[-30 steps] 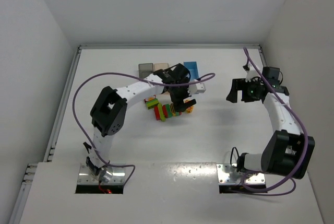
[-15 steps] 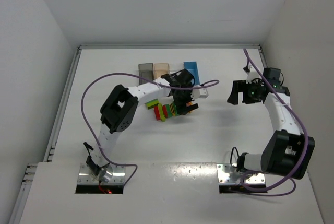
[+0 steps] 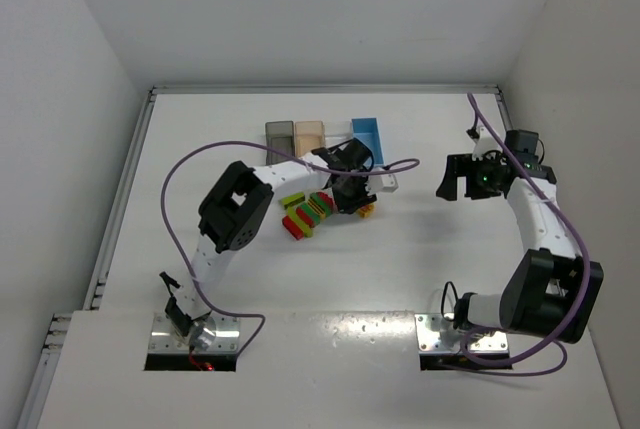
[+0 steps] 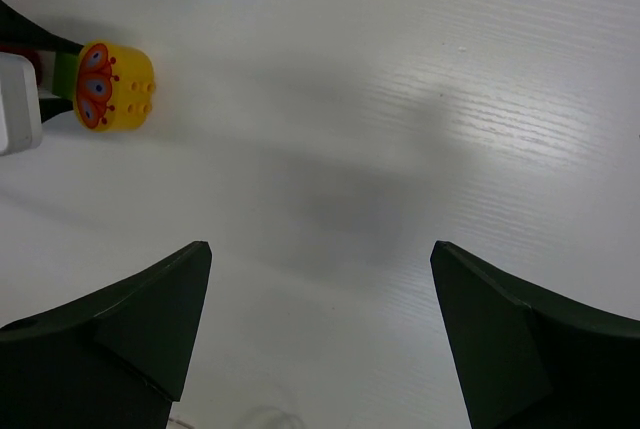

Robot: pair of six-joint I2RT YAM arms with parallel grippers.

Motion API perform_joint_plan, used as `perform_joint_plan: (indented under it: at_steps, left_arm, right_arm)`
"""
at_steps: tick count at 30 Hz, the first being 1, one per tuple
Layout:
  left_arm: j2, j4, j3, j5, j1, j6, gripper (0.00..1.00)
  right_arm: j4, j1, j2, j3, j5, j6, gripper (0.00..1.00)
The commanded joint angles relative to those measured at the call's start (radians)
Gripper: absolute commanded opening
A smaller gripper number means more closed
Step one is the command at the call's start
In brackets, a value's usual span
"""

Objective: Sort the legos into containers by color

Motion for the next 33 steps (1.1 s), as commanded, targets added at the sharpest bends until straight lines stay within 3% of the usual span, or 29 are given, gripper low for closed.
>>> perform_joint_plan:
  at_steps: [1, 8, 12, 15, 24, 33]
  left_arm:
    - [-0.059, 0.001, -0.054, 0.030, 0.003, -0.004, 0.41]
    - [-0.220, 0.075, -0.202, 0.133, -0.007, -0.176, 0.29]
    - [-0.285, 0.102, -0.242, 0.165, -0.018, -0.245, 0.29]
    - [-0.342, 0.141, -0.269, 0.149, -0.044, -0.282, 0.26]
    - [-0.397, 0.187, -0.292, 0.052, -0.122, -0.316, 0.26]
    - [-0.415, 0.207, -0.302, 0.001, -0.159, -0.296, 0.25]
  right_arm:
    - [0.002, -0.005, 0.001, 0.007, -0.023, -0.011, 0.91]
    - [0.002, 0.013, -0.010, -0.070, -0.175, 0.068, 0.89]
    - [-0.021, 0.013, 0.027, -0.070, -0.256, 0.082, 0.89]
    - [-0.053, 0.022, 0.051, -0.070, -0.290, 0.082, 0.88]
    - [-0.286, 0.113, 0.253, 0.112, -0.604, -0.023, 0.88]
    - [-0.350, 0.188, 0.318, 0.160, -0.604, -0.077, 0.85]
